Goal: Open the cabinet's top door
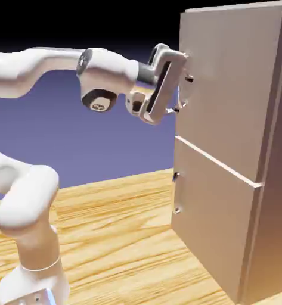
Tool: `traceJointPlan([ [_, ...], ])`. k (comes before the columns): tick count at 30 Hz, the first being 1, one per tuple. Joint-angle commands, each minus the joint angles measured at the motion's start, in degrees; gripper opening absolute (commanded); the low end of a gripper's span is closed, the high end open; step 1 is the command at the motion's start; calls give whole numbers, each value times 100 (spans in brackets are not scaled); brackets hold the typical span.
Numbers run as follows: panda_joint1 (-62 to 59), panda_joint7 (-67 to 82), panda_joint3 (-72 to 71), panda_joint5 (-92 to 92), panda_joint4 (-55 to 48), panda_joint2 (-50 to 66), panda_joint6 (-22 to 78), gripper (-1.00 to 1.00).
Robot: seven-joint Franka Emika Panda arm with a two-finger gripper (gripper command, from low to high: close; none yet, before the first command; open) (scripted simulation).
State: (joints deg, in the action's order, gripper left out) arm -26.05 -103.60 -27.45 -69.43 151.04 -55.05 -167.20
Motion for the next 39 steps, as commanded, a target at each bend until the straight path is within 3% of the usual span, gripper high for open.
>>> traceJointPlan([
  [1,-89,-225,-110,-250,-26,-78,20,0],
  [20,-1709,-4500,-2172,-4965,-477,-1538,379,0],
  [28,-2778,-4269,-2580,-5808,-1093,-1293,754,0],
  [29,-2778,-4269,-2580,-5808,-1093,-1293,754,-100],
  [39,-1148,-3927,-740,-4760,442,-1908,2254,-100],
])
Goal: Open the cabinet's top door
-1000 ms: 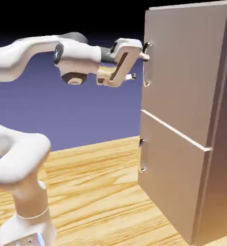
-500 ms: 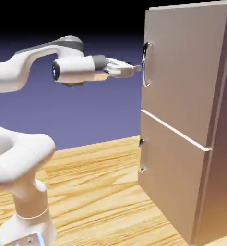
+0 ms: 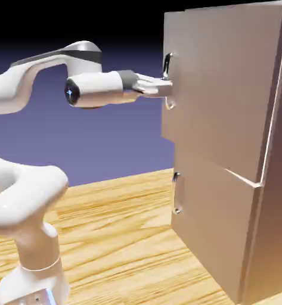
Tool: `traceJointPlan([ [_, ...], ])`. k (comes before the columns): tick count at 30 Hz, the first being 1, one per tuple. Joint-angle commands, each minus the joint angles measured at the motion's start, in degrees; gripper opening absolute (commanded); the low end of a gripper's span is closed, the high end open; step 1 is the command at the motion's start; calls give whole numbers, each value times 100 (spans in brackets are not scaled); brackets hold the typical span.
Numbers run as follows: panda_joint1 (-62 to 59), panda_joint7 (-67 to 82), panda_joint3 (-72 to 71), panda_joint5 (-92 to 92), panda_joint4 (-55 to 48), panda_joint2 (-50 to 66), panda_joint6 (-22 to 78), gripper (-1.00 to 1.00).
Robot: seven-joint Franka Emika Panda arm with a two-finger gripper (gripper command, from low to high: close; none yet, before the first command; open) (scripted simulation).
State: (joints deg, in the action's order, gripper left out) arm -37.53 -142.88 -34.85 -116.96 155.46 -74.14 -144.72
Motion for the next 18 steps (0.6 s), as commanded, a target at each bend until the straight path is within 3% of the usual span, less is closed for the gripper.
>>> traceJointPlan([
  [1,126,8,207,159,125,-75,157,-100],
  [18,887,55,3738,3291,995,-776,2688,-100],
])
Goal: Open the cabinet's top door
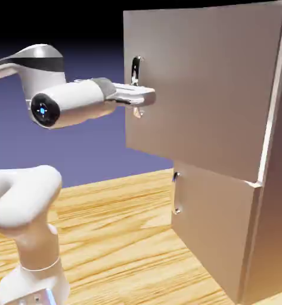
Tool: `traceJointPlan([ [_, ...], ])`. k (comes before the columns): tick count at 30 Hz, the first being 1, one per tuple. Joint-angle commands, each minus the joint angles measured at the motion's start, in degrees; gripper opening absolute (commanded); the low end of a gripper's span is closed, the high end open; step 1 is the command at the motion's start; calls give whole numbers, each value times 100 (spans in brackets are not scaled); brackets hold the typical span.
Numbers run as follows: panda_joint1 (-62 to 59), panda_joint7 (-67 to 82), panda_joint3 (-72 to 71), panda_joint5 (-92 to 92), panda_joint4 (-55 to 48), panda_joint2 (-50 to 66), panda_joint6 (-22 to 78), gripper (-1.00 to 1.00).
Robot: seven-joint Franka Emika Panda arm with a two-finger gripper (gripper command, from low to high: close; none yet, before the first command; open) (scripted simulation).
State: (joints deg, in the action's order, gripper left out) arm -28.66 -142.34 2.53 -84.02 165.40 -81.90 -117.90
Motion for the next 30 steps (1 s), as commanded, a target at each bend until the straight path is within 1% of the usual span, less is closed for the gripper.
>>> traceJointPlan([
  [1,8,18,207,179,-16,20,161,-100],
  [8,157,197,1661,1420,-354,389,1286,-100],
  [15,699,444,3115,2578,-1147,1106,2527,-100],
  [23,2067,675,4763,3636,-2640,2035,4067,-100],
  [30,3521,697,5950,4170,-4002,2484,5178,-100],
])
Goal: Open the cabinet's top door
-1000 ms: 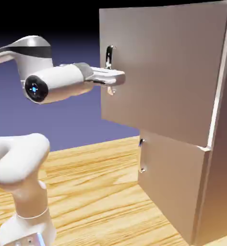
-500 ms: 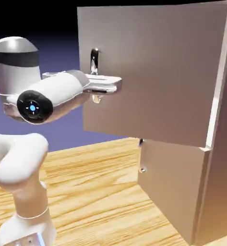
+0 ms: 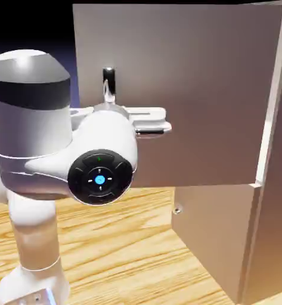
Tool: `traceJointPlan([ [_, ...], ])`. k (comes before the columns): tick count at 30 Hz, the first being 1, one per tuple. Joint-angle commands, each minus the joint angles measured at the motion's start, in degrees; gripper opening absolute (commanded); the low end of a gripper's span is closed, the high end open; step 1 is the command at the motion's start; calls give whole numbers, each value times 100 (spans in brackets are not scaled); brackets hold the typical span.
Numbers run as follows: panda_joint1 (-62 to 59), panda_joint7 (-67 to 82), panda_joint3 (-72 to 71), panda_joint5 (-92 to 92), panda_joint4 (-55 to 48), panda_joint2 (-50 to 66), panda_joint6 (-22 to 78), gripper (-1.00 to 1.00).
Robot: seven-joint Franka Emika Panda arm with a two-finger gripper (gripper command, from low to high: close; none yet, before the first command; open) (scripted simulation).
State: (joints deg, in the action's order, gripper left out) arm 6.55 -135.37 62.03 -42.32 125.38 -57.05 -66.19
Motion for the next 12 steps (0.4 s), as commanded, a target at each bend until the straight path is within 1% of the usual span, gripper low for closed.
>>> traceJointPlan([
  [1,208,-12,149,56,-185,32,144,-100],
  [11,2285,-353,1407,465,-2036,-6,1375,-100],
  [12,2286,-354,1408,465,-2036,-6,1375,-100],
])
